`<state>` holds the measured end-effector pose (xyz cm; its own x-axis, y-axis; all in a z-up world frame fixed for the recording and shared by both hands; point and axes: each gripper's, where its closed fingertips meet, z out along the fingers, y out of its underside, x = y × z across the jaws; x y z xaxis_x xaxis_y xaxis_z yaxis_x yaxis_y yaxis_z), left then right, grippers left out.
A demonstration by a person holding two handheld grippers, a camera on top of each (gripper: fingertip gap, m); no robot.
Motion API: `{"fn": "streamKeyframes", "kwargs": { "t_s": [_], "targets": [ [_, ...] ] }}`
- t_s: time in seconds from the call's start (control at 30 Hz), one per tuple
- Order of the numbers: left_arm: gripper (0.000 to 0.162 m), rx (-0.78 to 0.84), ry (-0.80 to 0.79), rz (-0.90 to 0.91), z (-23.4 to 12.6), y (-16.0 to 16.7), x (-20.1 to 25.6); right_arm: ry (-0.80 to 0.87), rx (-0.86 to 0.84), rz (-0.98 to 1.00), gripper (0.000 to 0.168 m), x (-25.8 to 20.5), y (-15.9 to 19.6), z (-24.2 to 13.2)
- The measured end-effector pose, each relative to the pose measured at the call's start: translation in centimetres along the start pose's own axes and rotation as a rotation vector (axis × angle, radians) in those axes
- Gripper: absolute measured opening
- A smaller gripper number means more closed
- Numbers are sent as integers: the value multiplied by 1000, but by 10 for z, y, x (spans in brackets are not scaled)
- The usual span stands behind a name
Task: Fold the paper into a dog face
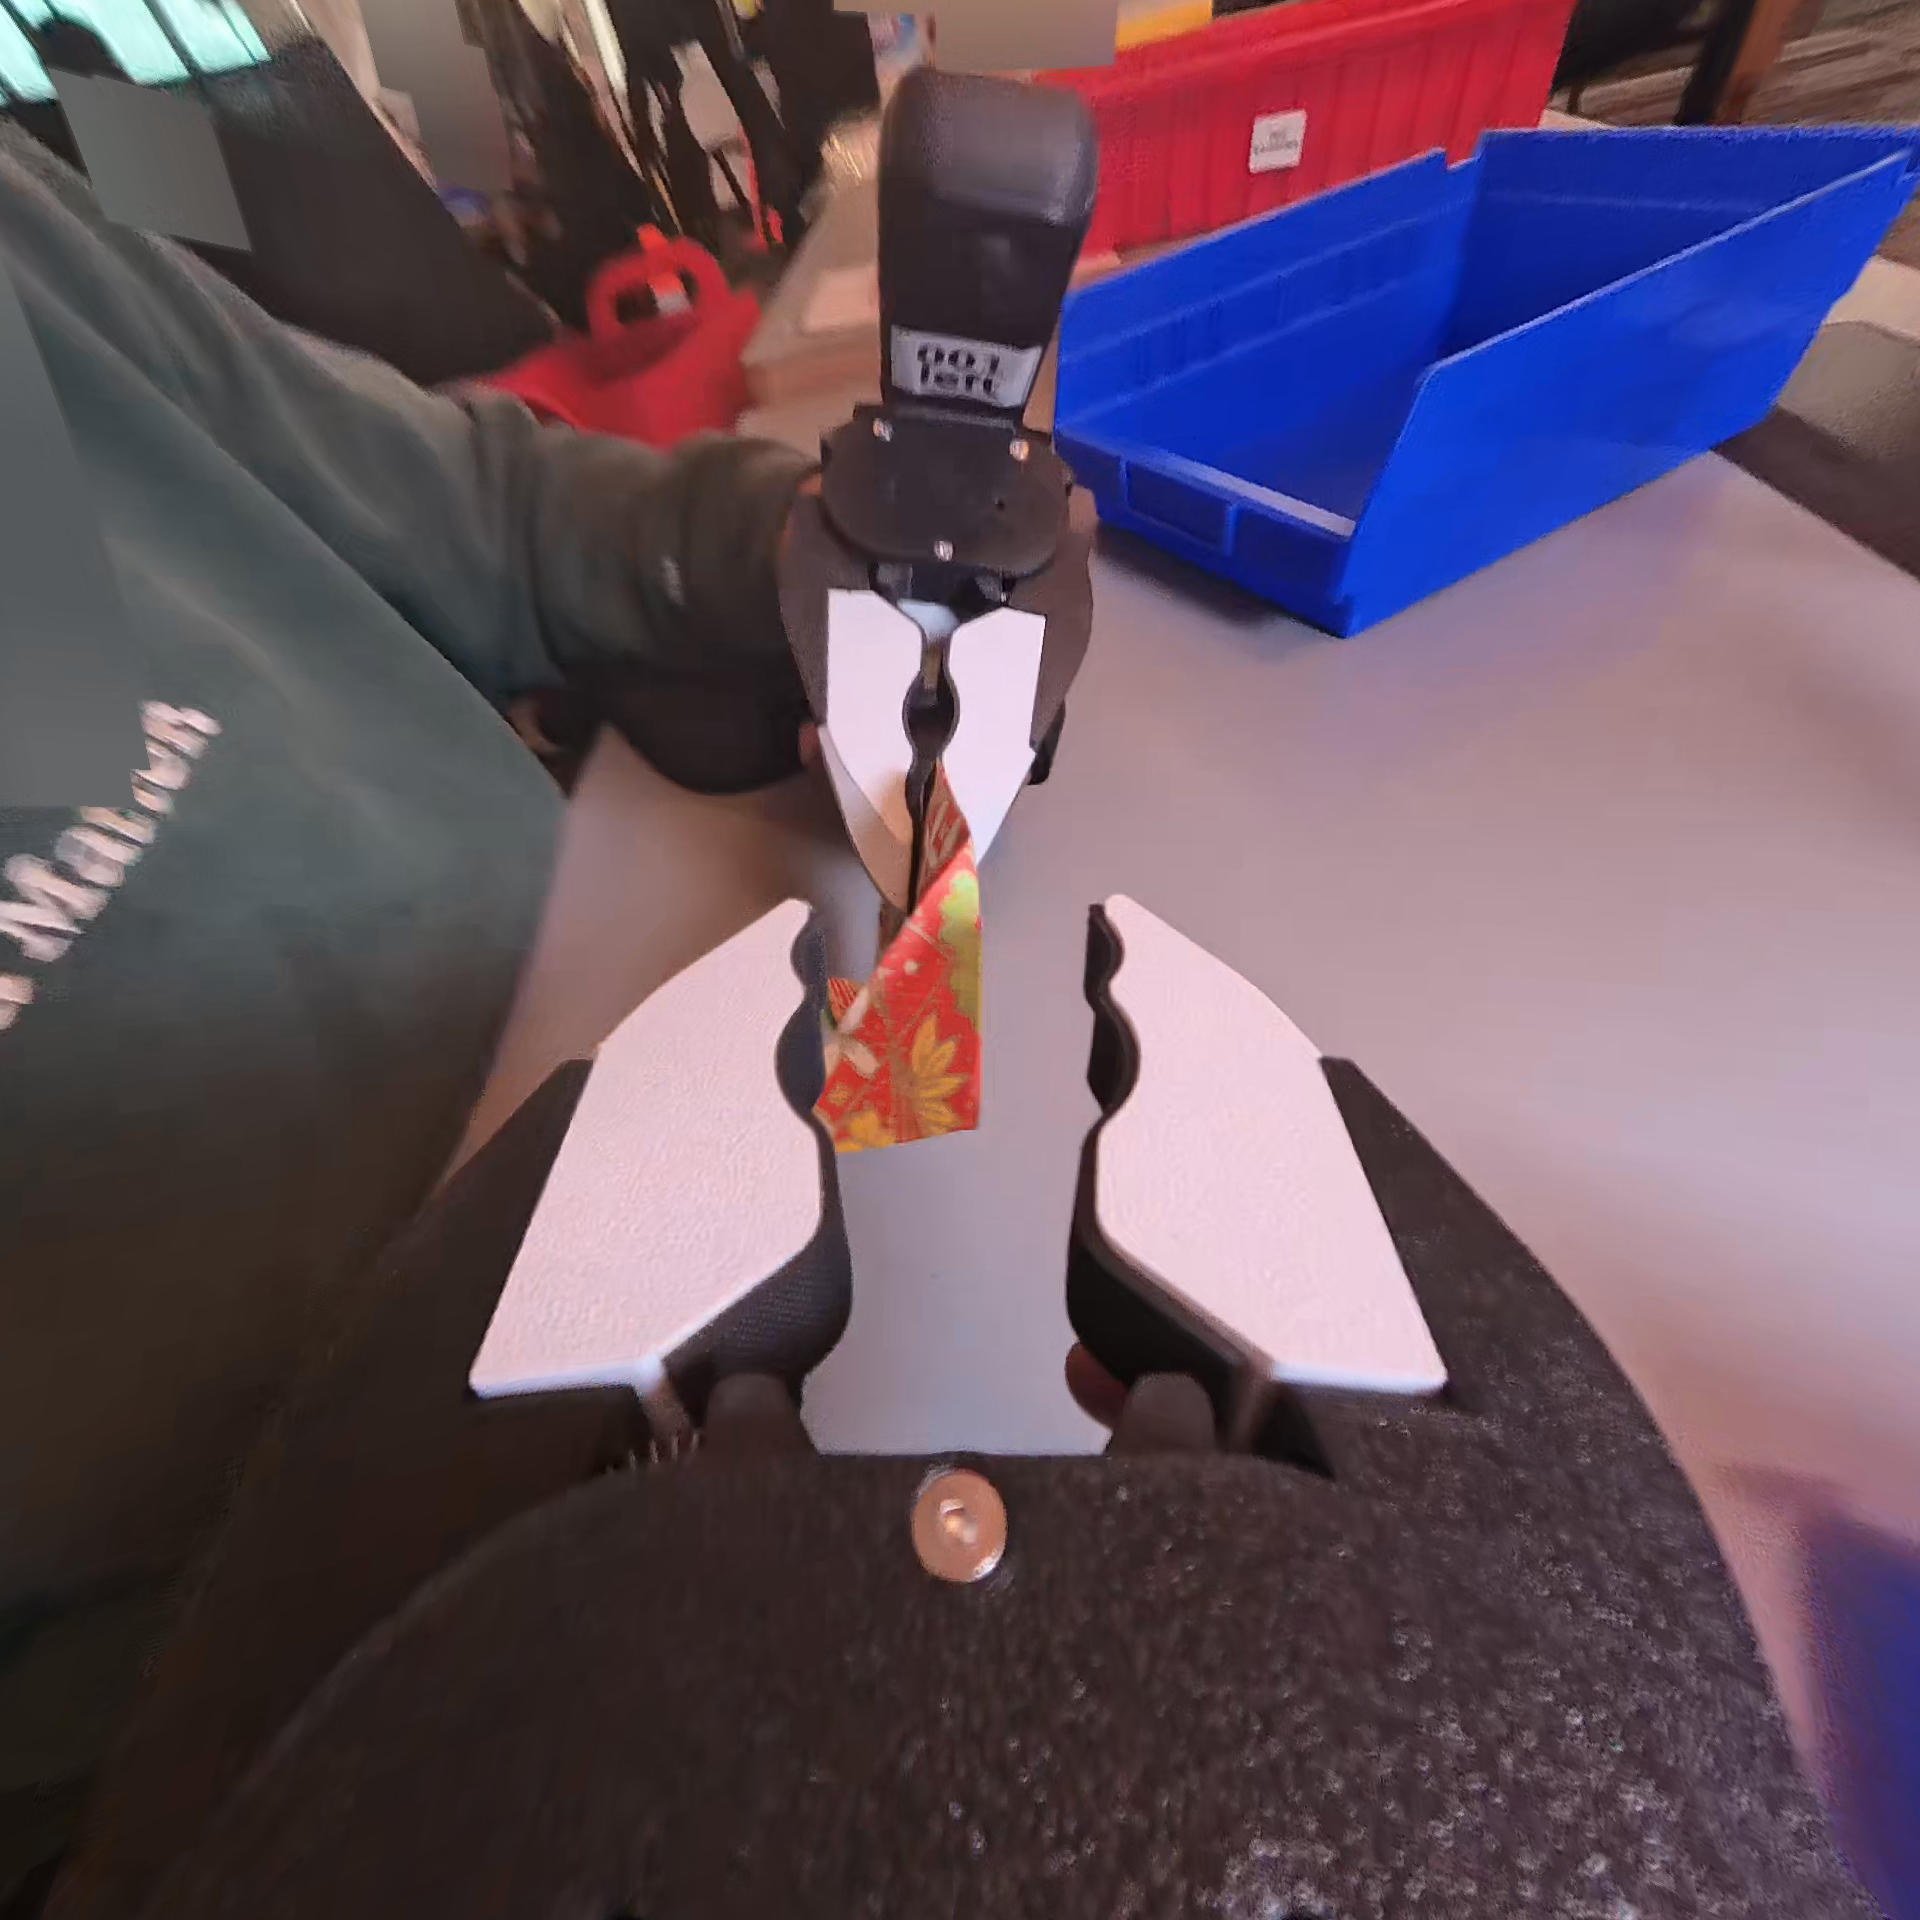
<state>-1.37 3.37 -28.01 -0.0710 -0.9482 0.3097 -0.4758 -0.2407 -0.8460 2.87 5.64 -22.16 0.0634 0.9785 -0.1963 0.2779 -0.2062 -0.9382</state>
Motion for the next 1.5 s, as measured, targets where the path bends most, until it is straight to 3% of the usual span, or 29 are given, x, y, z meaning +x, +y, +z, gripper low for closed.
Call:
{"fn": "streamKeyframes", "kwargs": {
  "t_s": [0.13,0.2,0.33,0.4,0.6,0.73,0.97,1.07,1.23,1.5],
  "targets": [
    [0,-26,24,46,4,2,10,-87,-50,81,39,-7,12,6],
    [0,-34,35,55,5,2,12,-105,-184,20,0,-16,31,15],
    [6,87,16,26,-6,-17,7,-67,-96,56,0,-11,0,-2],
    [20,182,-61,16,-19,-33,-6,-14,-8,117,0,2,-25,-30],
    [19,278,-190,21,-43,-46,-25,208,164,350,0,68,-72,-128],
    [19,240,-198,59,-39,-43,-21,319,133,564,0,123,-56,-173],
    [19,218,-199,83,-36,-41,-15,585,-67,817,0,205,16,-226],
    [19,210,-200,77,-35,-38,-17,710,-180,813,1,225,36,-237],
    [18,197,-210,69,-34,-34,-21,951,-417,642,16,244,46,-253],
    [18,192,-236,69,-36,-32,-25,972,-363,394,25,230,7,-244]
  ]
}}
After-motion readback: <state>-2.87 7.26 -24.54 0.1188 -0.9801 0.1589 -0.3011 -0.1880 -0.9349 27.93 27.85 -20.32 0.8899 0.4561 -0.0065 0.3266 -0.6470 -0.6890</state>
